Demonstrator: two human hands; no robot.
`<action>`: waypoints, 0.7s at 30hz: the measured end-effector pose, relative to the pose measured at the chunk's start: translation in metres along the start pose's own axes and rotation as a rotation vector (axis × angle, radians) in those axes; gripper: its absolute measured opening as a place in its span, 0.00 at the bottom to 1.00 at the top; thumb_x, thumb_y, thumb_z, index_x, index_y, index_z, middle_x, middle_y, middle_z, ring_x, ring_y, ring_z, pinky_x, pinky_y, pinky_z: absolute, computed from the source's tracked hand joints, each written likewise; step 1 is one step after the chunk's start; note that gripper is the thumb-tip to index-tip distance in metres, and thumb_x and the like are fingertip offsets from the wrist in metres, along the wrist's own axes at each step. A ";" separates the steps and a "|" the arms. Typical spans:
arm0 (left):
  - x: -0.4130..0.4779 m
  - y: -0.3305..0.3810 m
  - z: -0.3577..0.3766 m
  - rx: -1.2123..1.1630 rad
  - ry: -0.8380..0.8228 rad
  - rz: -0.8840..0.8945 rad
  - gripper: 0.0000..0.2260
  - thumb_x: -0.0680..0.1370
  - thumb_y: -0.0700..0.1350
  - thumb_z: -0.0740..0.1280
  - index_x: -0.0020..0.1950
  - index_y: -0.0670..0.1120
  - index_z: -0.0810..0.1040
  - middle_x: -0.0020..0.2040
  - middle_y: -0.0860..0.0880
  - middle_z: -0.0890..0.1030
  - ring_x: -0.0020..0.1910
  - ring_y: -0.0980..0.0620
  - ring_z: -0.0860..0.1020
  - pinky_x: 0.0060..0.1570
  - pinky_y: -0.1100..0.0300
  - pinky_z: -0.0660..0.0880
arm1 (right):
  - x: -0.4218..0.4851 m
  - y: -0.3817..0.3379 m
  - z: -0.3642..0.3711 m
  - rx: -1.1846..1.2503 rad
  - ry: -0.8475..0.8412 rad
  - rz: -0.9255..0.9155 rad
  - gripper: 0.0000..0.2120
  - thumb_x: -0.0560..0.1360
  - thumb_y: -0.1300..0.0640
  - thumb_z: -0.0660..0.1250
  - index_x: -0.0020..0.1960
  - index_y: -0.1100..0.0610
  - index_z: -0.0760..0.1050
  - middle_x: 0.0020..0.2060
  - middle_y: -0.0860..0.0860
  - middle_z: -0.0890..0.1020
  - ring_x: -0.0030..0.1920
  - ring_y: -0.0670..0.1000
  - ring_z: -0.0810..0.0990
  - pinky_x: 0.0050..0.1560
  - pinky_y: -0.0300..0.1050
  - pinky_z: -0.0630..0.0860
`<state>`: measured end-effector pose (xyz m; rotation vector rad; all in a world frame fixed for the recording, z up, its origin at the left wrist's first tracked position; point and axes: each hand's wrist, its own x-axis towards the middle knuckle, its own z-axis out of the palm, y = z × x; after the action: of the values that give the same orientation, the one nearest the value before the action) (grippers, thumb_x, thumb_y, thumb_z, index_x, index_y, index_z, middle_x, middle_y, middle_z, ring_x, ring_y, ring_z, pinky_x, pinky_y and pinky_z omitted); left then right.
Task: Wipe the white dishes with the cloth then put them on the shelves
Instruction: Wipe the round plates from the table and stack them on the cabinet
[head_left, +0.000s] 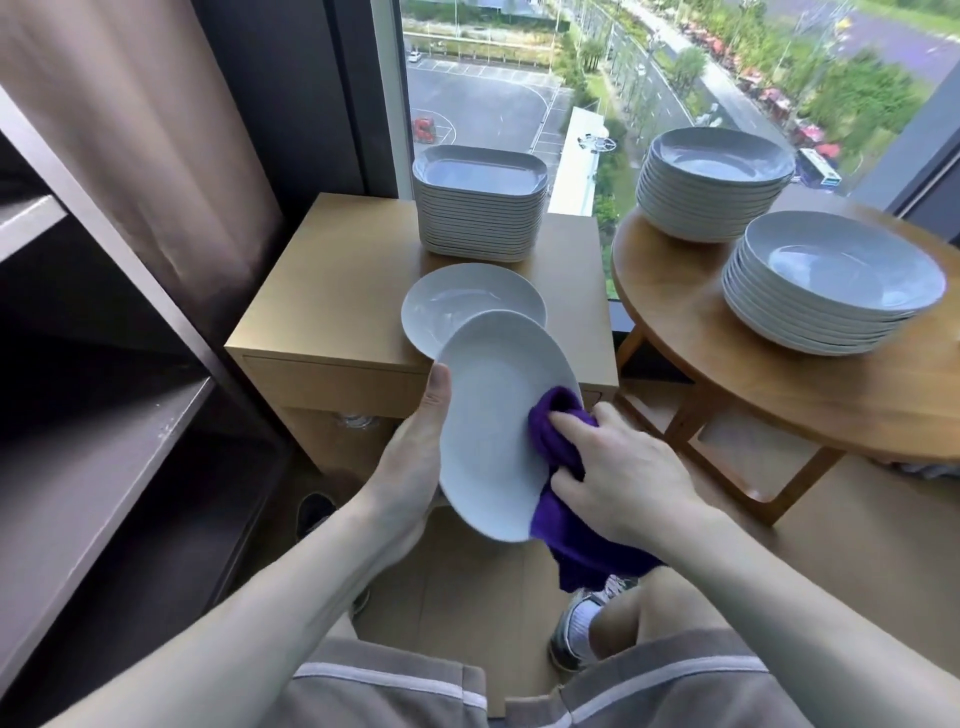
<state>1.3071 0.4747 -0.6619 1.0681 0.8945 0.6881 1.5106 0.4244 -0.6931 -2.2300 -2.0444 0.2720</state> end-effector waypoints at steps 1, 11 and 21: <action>0.001 0.001 -0.003 -0.001 0.017 0.016 0.23 0.76 0.76 0.53 0.59 0.70 0.83 0.63 0.57 0.85 0.61 0.56 0.84 0.50 0.60 0.83 | -0.003 -0.005 0.002 0.007 -0.013 -0.039 0.19 0.75 0.40 0.57 0.65 0.42 0.65 0.47 0.47 0.68 0.39 0.54 0.75 0.40 0.47 0.72; 0.003 -0.008 -0.002 0.001 0.017 -0.009 0.32 0.74 0.78 0.58 0.60 0.59 0.86 0.60 0.49 0.87 0.60 0.51 0.85 0.53 0.62 0.82 | -0.034 -0.054 -0.002 0.071 0.117 -0.415 0.23 0.75 0.43 0.61 0.69 0.45 0.67 0.52 0.49 0.74 0.40 0.52 0.76 0.35 0.47 0.78; 0.004 -0.013 0.007 0.032 -0.059 -0.011 0.24 0.79 0.72 0.55 0.63 0.63 0.84 0.65 0.52 0.85 0.65 0.52 0.82 0.63 0.53 0.77 | 0.002 -0.005 -0.010 -0.032 0.262 -0.004 0.27 0.73 0.46 0.66 0.71 0.45 0.66 0.56 0.52 0.74 0.44 0.59 0.79 0.35 0.46 0.70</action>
<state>1.3160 0.4704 -0.6739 1.1054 0.8626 0.6323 1.5079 0.4273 -0.6829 -2.1469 -1.9270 -0.0525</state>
